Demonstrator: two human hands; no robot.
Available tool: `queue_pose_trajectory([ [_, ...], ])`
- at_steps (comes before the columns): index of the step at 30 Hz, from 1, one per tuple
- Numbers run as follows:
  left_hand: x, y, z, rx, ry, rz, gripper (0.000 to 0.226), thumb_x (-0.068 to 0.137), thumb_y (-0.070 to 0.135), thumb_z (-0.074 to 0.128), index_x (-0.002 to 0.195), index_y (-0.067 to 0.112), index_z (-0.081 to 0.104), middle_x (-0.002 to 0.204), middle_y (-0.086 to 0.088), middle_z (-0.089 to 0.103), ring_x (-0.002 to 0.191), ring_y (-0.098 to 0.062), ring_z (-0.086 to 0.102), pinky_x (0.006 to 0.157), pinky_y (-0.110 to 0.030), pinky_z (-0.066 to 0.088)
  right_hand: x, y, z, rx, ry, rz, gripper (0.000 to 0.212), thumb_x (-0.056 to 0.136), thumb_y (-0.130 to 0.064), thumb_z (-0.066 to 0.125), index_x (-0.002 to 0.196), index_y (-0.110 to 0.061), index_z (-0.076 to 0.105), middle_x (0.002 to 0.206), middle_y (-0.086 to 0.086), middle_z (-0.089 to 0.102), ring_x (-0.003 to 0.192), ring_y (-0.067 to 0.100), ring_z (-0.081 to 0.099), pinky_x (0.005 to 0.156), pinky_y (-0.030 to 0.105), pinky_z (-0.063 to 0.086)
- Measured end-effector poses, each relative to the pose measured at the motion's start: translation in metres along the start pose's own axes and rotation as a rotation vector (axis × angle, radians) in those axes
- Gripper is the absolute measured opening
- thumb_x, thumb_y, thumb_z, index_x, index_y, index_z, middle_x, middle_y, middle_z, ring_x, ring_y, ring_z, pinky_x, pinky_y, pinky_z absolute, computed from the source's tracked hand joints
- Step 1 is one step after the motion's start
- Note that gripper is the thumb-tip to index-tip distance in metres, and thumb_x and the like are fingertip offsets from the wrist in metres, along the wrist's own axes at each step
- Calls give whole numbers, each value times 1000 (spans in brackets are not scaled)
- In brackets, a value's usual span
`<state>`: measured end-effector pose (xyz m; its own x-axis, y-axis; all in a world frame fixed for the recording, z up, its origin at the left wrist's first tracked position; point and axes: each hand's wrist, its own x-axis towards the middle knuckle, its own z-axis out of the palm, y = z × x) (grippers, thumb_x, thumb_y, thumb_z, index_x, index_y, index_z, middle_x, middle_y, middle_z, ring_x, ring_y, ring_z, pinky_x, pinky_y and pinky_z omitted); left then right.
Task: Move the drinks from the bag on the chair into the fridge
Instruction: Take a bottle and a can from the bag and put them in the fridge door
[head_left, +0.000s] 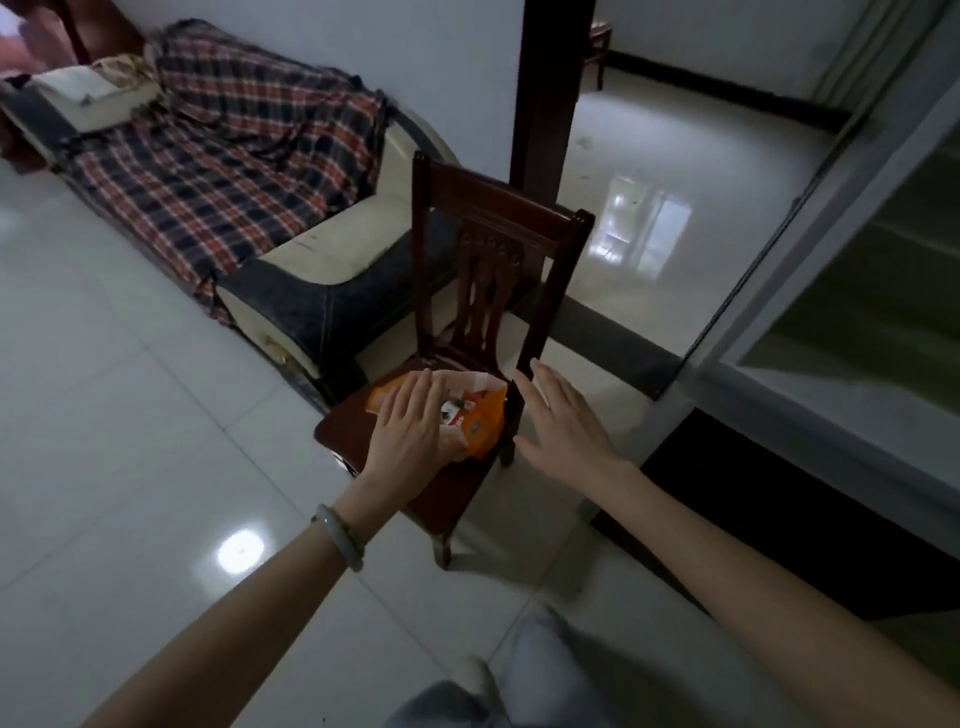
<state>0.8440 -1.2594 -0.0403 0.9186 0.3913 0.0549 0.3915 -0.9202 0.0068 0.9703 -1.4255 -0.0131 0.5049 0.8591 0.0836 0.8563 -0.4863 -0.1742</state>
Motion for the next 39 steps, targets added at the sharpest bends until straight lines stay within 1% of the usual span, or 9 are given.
queue_pose_trajectory([
  [5,18,-39,33,-72,-43,-138,89,86,59,53,150,14,13,157,-9,16,145,-27,8,111,-37,-3,54,1,32,52,-57,-73,75,86,-32,60,145,-9,19,152,18,18,141,29,16,114,40,19],
  [9,41,-65,57,-118,-137,-230,86,89,54,51,151,13,8,158,-10,10,146,-27,3,115,-40,0,100,10,61,113,-98,-130,73,86,-28,62,144,-7,23,151,20,22,140,32,19,112,38,19],
  [13,65,-84,82,-109,-289,-274,87,90,47,54,150,12,2,159,-10,5,146,-27,0,117,-41,1,144,22,98,189,-178,-153,72,83,-23,65,143,-7,27,147,22,29,135,36,28,108,47,30],
  [15,79,-93,95,-102,-319,-293,87,90,45,55,150,11,2,159,-10,5,146,-27,0,117,-40,2,165,29,117,198,-234,-171,69,83,-23,65,141,-5,31,146,22,31,135,36,29,108,49,31],
  [24,111,-128,139,-139,-384,-414,79,90,40,56,149,8,13,157,-13,16,145,-29,7,118,-42,9,226,37,194,249,-361,-149,55,81,-14,63,131,0,45,138,23,42,127,36,39,105,47,34],
  [28,125,-145,173,-144,-366,-339,73,88,34,61,146,7,26,152,-15,30,143,-31,19,116,-44,16,244,20,234,269,-428,-102,53,83,-14,61,131,0,44,134,23,46,124,37,42,103,45,37],
  [32,138,-160,209,-162,-419,-274,72,89,30,58,147,8,23,154,-13,27,143,-30,18,116,-41,10,260,-3,273,315,-470,-19,48,86,-13,57,130,-2,43,130,18,47,121,31,43,99,38,39],
  [36,143,-180,239,-272,-355,-242,62,73,8,72,132,2,50,133,-19,54,129,-37,44,108,-49,31,273,-22,314,342,-526,122,47,87,-18,58,129,-4,42,126,16,47,117,30,45,94,37,43],
  [39,145,-193,252,-337,-317,-248,59,72,1,70,128,2,52,128,-20,57,126,-39,47,105,-51,34,286,-34,337,299,-536,242,57,84,-27,64,130,-4,41,125,16,47,116,29,44,95,38,42],
])
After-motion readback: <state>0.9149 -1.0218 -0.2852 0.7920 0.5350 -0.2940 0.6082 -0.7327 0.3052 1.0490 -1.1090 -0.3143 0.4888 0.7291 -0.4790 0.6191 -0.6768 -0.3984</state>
